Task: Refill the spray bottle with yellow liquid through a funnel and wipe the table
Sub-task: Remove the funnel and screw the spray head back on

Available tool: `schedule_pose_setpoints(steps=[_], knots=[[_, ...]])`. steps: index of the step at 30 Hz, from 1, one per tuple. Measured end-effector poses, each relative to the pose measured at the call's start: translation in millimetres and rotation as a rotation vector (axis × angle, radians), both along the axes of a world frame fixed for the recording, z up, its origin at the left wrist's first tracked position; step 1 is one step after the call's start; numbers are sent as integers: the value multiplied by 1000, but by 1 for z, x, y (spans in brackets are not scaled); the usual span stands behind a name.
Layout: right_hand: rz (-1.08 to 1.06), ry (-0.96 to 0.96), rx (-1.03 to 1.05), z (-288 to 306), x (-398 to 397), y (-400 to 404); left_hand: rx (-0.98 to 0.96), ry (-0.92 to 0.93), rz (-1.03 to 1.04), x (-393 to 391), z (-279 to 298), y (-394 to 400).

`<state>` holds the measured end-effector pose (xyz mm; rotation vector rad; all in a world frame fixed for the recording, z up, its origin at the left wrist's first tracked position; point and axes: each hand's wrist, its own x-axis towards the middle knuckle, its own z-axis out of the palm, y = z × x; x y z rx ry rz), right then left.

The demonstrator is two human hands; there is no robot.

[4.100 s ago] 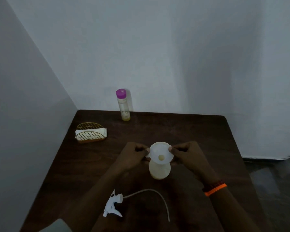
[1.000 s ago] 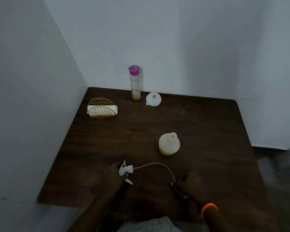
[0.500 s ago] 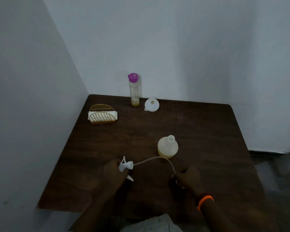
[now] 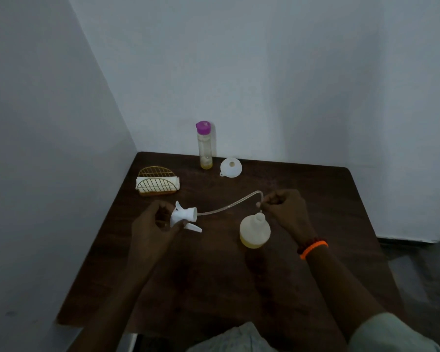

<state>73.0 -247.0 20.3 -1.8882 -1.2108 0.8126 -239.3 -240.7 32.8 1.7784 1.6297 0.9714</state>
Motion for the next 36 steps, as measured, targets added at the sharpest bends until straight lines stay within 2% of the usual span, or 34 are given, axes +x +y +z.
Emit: schedule_pose_setpoints(steps=[10,20,25,29,36], knots=[[27,-15,-92,-26,4,0,-22,33,-164,-10,12,-5],[146,61,-137,-38,23,-9,-37,56,-501,-11,25,2],[270,-50,-187,-46,24,-9,35,94,-543,3,33,4],[329,-198,-143,-54,18,-7,87,88,-535,27,35,9],[275,-199,-126,-70,7,-7,127,51,-509,92,25,28]])
